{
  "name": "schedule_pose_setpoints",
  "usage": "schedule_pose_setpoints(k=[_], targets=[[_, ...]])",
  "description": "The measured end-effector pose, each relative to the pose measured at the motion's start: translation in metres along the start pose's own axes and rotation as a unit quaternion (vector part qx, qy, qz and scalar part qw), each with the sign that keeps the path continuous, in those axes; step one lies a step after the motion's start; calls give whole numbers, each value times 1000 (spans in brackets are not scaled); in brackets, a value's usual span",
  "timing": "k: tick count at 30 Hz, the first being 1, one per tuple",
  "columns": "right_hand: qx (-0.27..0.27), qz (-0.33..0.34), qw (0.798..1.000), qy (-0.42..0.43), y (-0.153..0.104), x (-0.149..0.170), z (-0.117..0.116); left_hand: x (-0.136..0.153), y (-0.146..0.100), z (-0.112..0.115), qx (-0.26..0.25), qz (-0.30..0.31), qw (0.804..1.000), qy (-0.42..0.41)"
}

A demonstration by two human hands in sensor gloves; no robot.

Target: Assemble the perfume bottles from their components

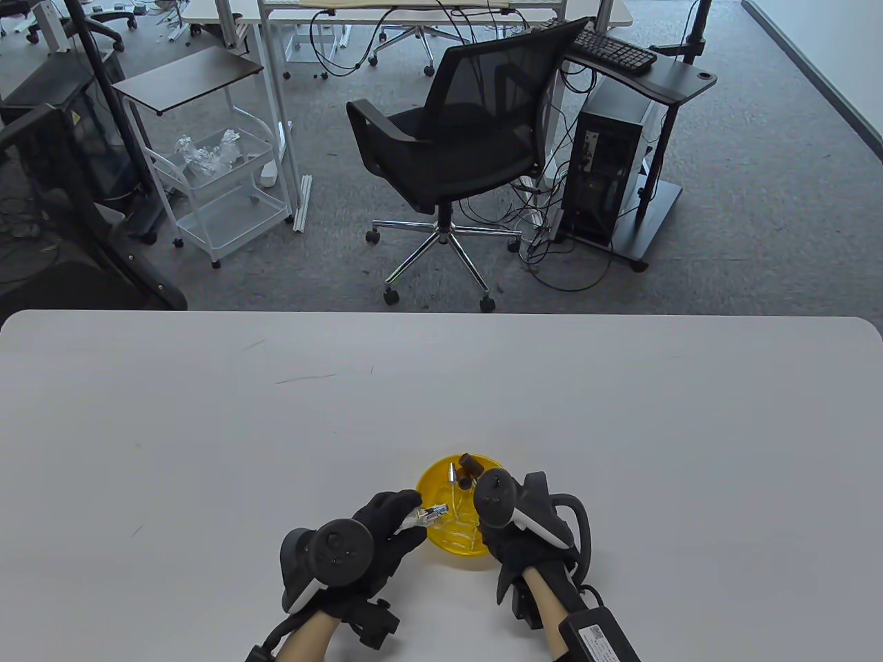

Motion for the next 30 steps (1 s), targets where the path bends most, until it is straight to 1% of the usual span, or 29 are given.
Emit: schedule_pose_setpoints(k=[7,13,19,22,27,30], targets=[[18,-5,1000,-24,1,0,1,0,0,-1,-2,2,1000,-2],[21,2,999,-36,0,1,1,2,0,3,5,0,1000,1],[28,12,996,-78,-2,-2,-1,4,0,3,3,-4,1000,-3],[42,20,994,-99,-3,-4,-1,4,0,3,4,-5,1000,-2],[60,25,992,-107,-4,-4,1,4,0,4,8,-8,1000,1],[80,29,991,-108,-5,-2,4,5,0,4,8,-9,1000,0]])
Point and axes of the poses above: the tracker on the back of each hand, its own x axis roughly to the little-finger side, its own y axis roughly from the wrist to the fingertips, z = x × y, the point moved 4 cm from there along y, roughly from the wrist to the fingertips, and after that the axes turned 2 degrees about y, right-handed, at the moved point
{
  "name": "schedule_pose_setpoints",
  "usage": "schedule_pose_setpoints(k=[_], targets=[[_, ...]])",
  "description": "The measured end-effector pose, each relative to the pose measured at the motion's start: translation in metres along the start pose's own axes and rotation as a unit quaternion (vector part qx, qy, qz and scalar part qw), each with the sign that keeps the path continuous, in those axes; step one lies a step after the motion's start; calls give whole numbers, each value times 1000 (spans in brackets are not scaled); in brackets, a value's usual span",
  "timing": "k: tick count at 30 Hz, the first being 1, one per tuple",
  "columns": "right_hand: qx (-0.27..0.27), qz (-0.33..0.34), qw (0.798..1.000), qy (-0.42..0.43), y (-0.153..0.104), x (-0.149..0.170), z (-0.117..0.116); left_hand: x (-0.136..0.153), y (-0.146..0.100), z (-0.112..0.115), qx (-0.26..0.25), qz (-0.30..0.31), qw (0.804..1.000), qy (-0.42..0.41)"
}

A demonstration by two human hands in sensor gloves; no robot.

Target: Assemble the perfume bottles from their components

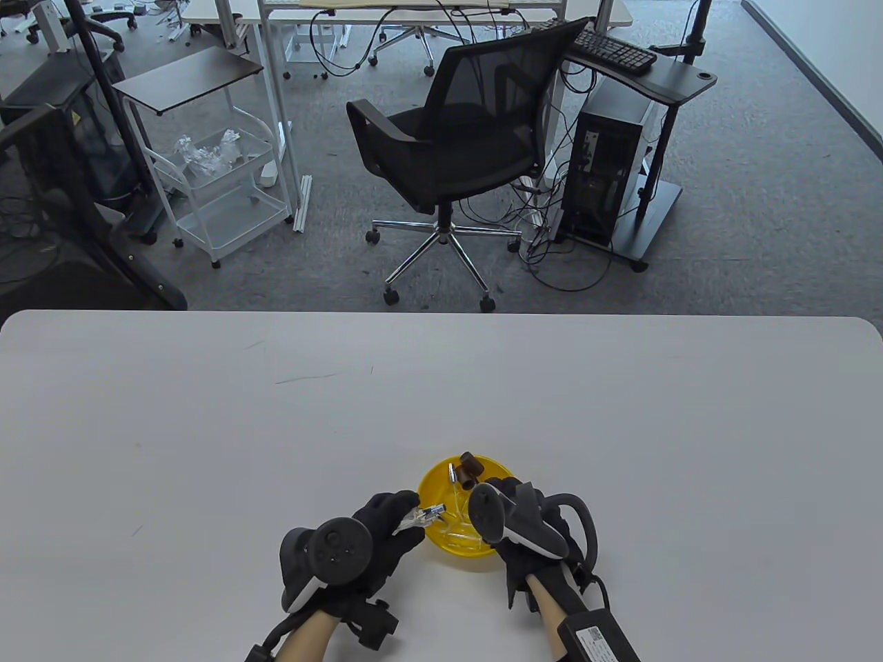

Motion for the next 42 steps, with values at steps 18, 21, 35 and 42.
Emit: schedule_pose_setpoints(k=[18,21,35,42], targets=[[151,7,985,80,-31,22,37,-4,0,9,16,8,1000,17],[165,12,974,153,-38,23,44,-7,0,12,22,14,999,22],[124,70,878,457,-53,27,29,-24,0,28,55,33,998,-28],[95,95,838,529,-54,22,19,-28,-1,31,62,35,996,-44]])
Point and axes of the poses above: the tracker on the back of each hand, its own x axis roughly to the little-finger side, its own y axis roughly from the wrist to the fingertips, z = x × y, the point moved 4 cm from there along y, roughly from the wrist to the fingertips, and after that the axes turned 2 degrees about y, right-handed, at the moved point
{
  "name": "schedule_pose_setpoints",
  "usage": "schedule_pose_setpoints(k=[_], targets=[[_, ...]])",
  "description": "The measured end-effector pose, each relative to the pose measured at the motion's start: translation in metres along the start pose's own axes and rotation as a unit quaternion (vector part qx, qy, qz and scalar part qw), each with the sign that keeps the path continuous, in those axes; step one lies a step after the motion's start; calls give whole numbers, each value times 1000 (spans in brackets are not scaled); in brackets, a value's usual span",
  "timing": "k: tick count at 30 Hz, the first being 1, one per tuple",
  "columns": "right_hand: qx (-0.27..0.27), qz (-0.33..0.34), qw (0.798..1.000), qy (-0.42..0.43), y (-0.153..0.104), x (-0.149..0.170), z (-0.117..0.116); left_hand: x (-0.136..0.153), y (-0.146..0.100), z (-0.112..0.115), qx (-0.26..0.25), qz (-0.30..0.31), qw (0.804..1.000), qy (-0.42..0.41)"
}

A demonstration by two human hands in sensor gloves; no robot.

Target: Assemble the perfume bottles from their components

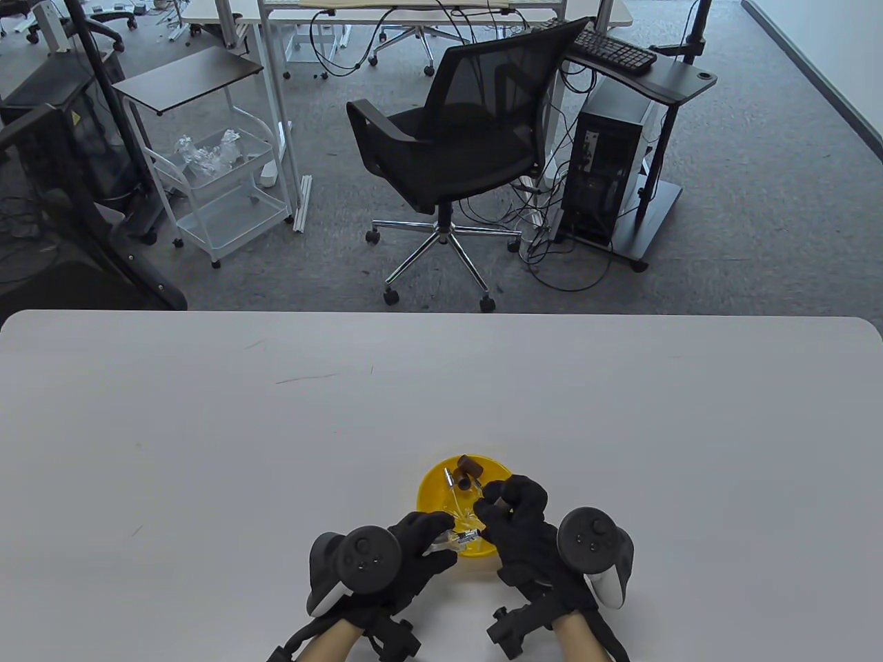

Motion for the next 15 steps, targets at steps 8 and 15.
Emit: schedule_pose_setpoints(k=[8,15], targets=[[-13,23,998,-50,-2,-9,-14,4,0,2,0,-12,1000,-25],[-12,48,990,-134,-5,-18,-23,14,-1,-2,-11,-38,997,-72]])
Point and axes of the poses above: the tracker on the back of each hand, its own x axis roughly to the little-finger side, its own y axis roughly from the wrist to the fingertips, z = x × y, the point moved 4 cm from there along y, roughly from the wrist to the fingertips, and after that the axes turned 2 degrees about y, right-handed, at the moved point
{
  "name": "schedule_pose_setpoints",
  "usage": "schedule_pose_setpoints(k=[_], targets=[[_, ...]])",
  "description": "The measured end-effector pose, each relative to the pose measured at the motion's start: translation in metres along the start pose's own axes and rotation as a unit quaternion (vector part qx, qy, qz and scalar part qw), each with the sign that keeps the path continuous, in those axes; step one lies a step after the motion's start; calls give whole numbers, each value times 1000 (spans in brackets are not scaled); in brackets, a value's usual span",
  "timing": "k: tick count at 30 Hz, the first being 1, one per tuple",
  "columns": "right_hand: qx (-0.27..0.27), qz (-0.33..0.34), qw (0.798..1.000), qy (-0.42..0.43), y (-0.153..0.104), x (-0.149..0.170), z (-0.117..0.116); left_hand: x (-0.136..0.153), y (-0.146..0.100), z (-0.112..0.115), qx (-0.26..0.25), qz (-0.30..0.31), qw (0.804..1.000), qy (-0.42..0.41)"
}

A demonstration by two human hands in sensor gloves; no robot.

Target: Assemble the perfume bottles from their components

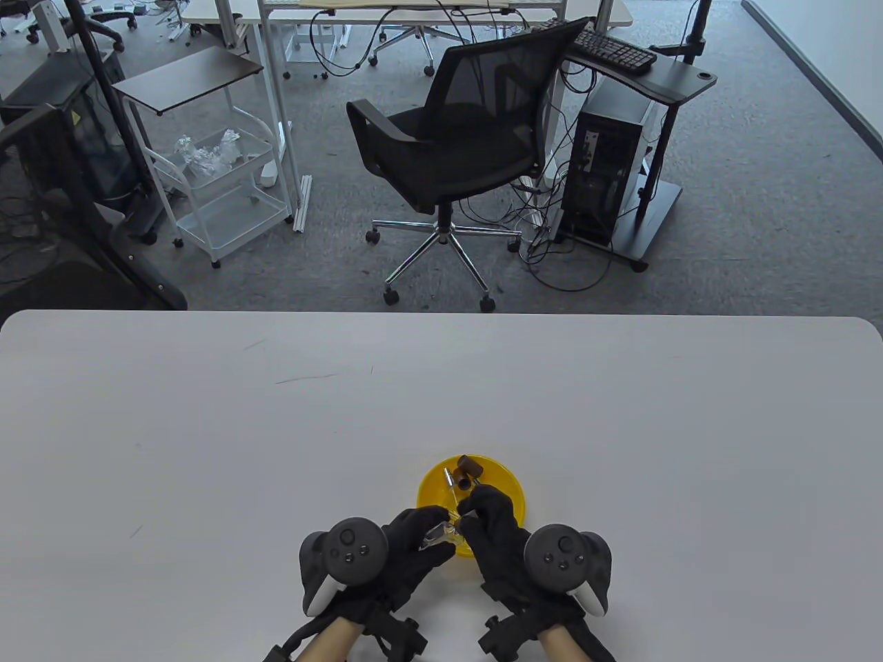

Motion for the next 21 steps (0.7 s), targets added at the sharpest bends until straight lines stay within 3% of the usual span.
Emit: schedule_pose_setpoints(k=[3,9,12,16,21], targets=[[4,24,997,-67,-2,-5,-5,-1,0,0,2,-2,1000,-1],[-96,47,989,-101,-1,-16,-24,2,1,-2,9,-16,999,-45],[-120,46,974,-186,-2,-21,-31,2,2,-2,14,-8,999,-49],[-68,40,950,-302,-4,-28,-35,2,1,-1,14,-14,998,-60],[-40,40,936,-348,-6,-35,-35,3,1,-2,14,-13,997,-69]])
Point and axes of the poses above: the tracker on the back of each hand, its own x axis roughly to the little-finger side, its own y axis roughly from the wrist to the fingertips, z = x × y, the point moved 4 cm from there along y, roughly from the wrist to the fingertips, and after that the axes turned 2 degrees about y, right-handed, at the moved point
